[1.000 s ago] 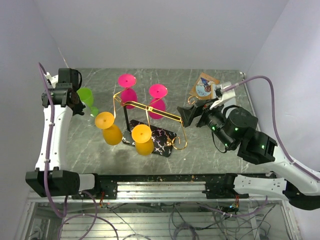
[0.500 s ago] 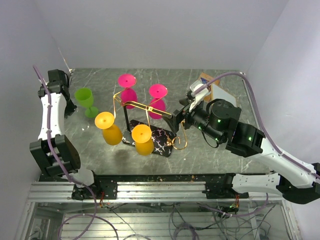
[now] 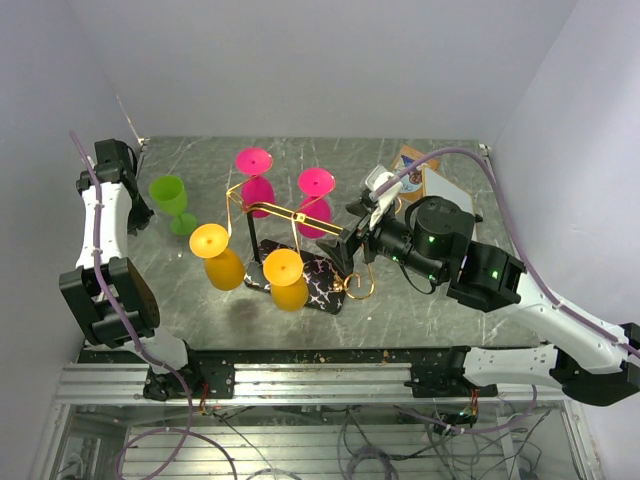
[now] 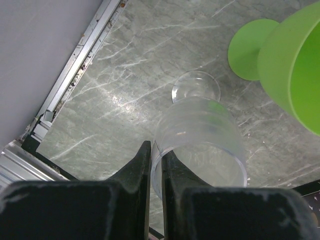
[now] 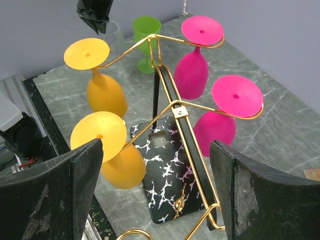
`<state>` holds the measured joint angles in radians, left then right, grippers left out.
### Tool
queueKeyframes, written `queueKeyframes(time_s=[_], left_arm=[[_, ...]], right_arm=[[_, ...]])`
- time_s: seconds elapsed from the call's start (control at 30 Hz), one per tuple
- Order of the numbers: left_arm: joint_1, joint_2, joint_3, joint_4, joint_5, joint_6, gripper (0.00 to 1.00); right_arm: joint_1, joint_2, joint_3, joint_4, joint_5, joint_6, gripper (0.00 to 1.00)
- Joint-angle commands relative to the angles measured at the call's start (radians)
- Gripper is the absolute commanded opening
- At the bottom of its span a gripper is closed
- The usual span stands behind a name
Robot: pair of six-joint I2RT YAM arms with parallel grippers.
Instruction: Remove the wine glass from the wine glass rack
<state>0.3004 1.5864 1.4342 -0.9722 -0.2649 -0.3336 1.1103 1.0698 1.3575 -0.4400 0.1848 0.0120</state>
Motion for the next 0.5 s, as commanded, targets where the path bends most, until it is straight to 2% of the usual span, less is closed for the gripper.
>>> queueKeyframes(time_s=[0.0, 0.2, 0.47], left_arm=[[0.005, 0.004, 0.017, 0.016, 0.02, 0.016, 0.14], [0.004, -0.014, 0.015, 0.008, 0.017, 0.02, 0.3], [0.004, -0.059, 0.053, -0.021, 0.021, 0.019, 0.44]], right_arm=[[0.003, 0.004, 0.036, -0.006, -0.056, -0.032, 0.86], [0.004, 0.013, 0.043, -0.012, -0.079, -0.037, 0.84], [0.005, 0.021, 0.049, -0.018, -0.098, -0.037, 0.83]])
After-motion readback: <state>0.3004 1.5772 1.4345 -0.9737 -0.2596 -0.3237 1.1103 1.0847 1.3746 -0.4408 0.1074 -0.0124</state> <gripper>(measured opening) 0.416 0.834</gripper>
